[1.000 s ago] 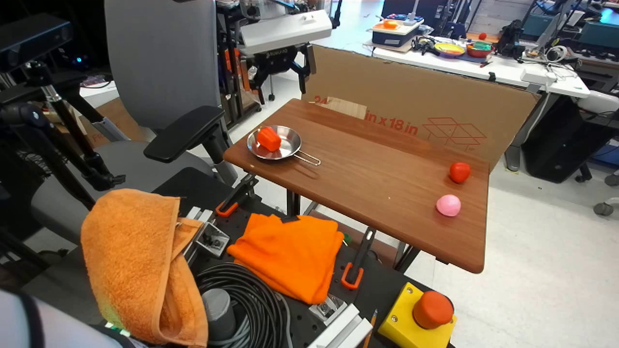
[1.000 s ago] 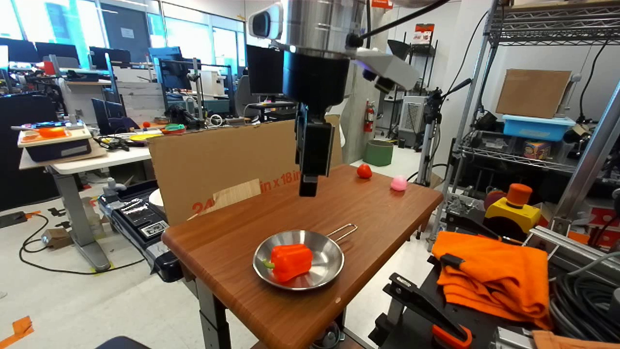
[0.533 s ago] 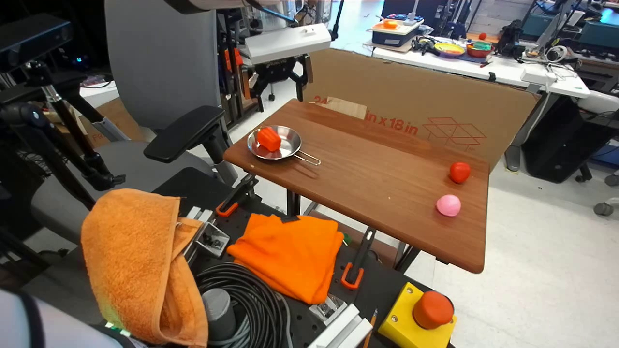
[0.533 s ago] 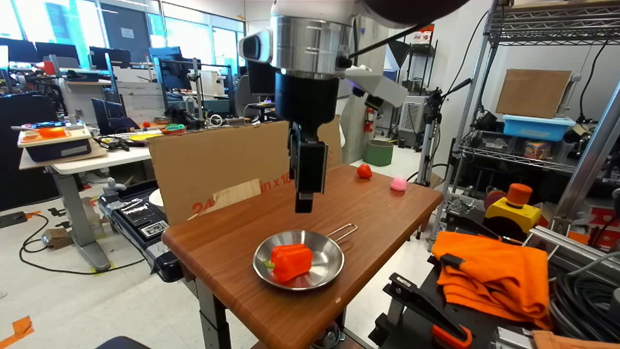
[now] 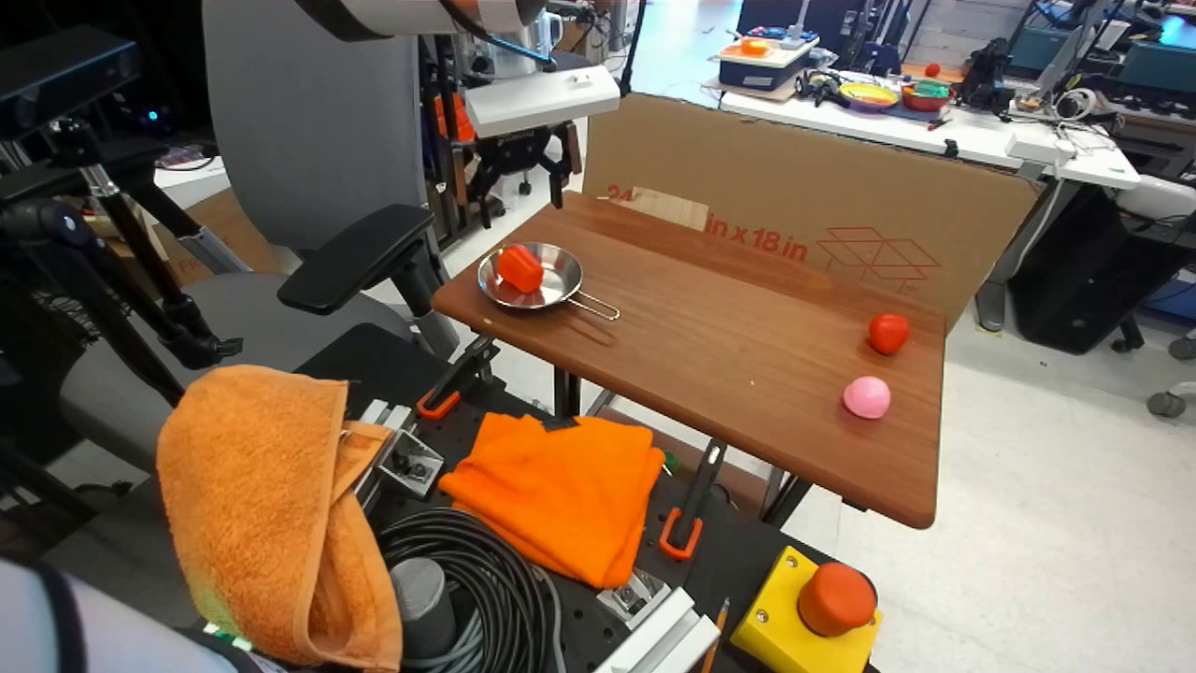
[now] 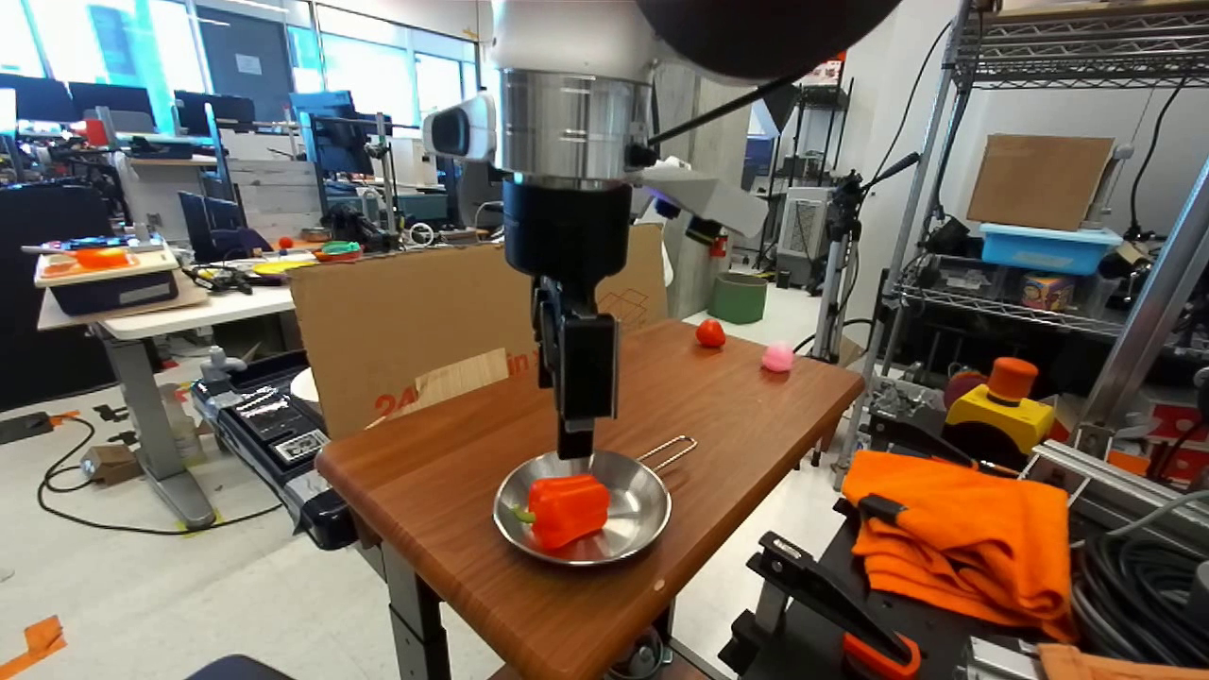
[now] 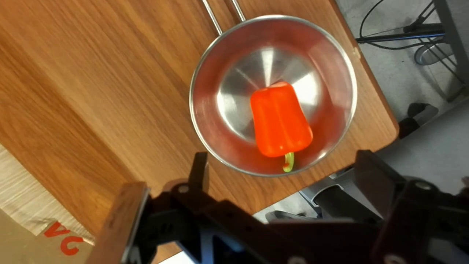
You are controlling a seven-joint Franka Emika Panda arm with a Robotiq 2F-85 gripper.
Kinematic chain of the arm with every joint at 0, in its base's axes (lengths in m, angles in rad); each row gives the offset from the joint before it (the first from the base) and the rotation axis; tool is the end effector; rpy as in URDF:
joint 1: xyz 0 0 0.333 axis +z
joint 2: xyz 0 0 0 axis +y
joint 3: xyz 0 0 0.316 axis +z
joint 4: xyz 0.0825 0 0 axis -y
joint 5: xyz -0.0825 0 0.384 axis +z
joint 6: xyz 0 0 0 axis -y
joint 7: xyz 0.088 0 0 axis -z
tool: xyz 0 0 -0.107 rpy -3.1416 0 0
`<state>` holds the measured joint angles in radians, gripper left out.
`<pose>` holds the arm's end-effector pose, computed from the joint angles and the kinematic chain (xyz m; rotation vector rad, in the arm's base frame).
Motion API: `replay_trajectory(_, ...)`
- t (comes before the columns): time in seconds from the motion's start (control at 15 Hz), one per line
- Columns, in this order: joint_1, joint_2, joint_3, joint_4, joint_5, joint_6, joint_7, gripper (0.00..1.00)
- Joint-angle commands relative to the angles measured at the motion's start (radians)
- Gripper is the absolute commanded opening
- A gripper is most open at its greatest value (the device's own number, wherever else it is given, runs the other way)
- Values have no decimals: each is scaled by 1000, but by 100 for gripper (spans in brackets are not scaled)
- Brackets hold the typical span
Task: Remove the pepper from the pan and put it on the table
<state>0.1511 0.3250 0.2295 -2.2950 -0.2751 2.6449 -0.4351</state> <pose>0.4911 0.2069 0.2141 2.6686 1.5321 0.0602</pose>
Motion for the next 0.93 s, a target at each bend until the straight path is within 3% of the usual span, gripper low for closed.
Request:
replay_trajectory(0.0,2,10,9,27,5,-41,-29,100)
replay_trajectory(0.4,18,-20,-15,15,-20,-72,54,100)
replay_trajectory(0.87,4,-6,-10,25,0,-87,41,100)
